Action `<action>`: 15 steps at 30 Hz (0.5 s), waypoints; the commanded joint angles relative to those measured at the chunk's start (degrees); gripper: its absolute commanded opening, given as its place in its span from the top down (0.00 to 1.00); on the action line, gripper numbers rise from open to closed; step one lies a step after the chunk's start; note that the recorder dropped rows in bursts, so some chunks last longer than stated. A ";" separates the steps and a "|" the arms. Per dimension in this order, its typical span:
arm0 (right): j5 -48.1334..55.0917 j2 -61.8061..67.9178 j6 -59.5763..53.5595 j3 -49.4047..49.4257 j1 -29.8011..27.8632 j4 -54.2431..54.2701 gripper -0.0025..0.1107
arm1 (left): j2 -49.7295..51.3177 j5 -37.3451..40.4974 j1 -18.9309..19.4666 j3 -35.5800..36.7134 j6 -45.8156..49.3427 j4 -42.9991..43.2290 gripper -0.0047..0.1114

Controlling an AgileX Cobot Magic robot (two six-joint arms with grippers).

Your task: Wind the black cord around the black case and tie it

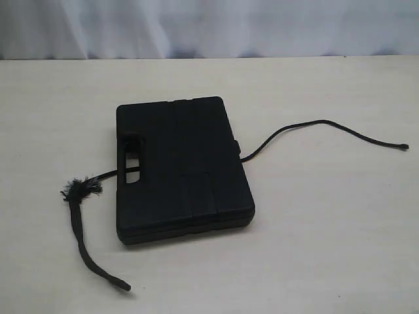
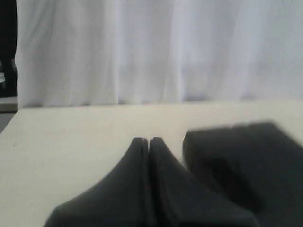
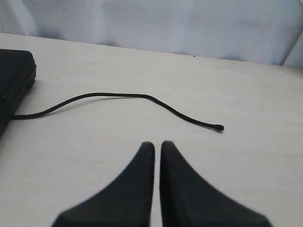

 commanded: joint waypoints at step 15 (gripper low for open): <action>-0.07 -0.28 -0.19 0.05 0.15 -0.62 0.94 | 5.46 -50.89 -0.04 -1.74 -19.53 -6.28 0.96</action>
